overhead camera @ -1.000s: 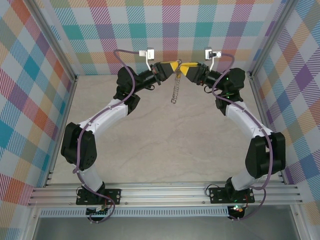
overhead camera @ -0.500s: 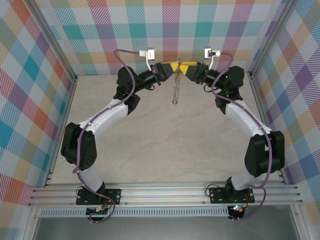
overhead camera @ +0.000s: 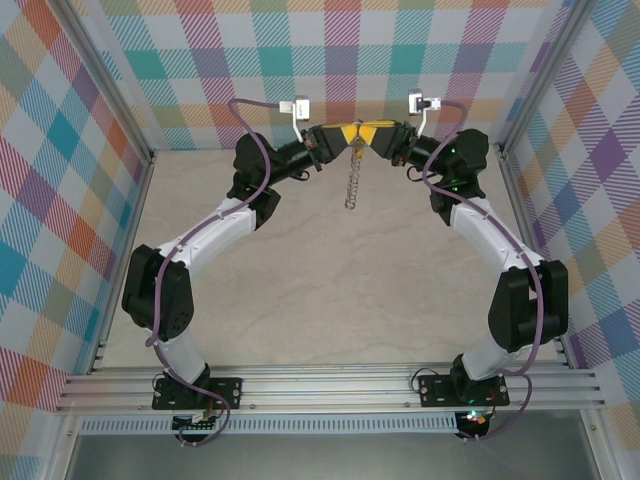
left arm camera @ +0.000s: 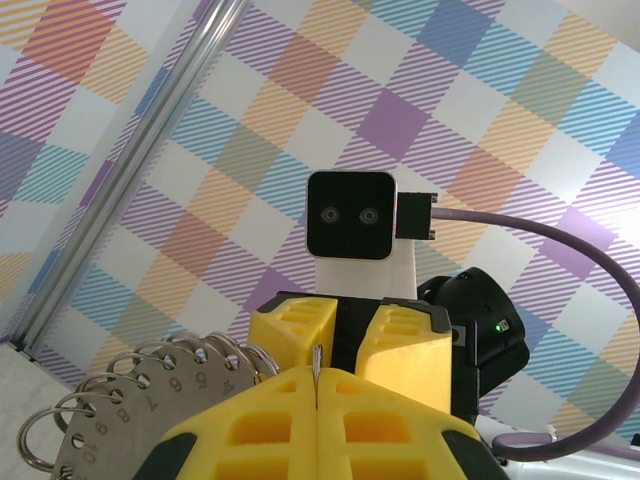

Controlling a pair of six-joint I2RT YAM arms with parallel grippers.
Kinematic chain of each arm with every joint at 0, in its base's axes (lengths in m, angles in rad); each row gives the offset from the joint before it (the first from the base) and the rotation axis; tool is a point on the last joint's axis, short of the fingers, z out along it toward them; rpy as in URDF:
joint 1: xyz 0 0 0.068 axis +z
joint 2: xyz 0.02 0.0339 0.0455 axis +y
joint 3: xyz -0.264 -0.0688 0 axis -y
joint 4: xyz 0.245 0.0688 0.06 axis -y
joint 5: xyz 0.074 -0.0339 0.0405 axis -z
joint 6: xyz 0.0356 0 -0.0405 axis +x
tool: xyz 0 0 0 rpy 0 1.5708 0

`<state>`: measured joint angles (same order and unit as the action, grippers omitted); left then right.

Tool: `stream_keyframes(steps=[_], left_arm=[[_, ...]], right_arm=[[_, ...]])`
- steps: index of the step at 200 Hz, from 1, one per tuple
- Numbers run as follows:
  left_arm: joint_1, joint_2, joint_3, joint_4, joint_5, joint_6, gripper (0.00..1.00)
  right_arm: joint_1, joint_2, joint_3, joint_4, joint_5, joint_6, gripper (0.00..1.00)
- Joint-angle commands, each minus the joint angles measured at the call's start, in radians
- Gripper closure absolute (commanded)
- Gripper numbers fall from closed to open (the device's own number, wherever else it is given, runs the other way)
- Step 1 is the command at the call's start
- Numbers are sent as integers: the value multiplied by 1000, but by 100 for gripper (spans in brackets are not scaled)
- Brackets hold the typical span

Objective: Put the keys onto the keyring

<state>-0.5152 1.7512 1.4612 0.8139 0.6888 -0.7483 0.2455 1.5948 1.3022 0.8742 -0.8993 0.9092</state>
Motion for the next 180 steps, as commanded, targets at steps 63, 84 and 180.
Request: stream_keyframes(steps=[63, 84, 180], left_arm=[[-8, 6, 22, 33, 12, -6, 100], [-8, 4, 23, 25, 14, 0, 100], [-8, 1, 19, 13, 14, 12, 100]], right_arm=[[21, 14, 62, -61, -35, -49, 94], [21, 15, 60, -73, -37, -56, 100], [21, 10, 48, -92, -26, -73, 100]])
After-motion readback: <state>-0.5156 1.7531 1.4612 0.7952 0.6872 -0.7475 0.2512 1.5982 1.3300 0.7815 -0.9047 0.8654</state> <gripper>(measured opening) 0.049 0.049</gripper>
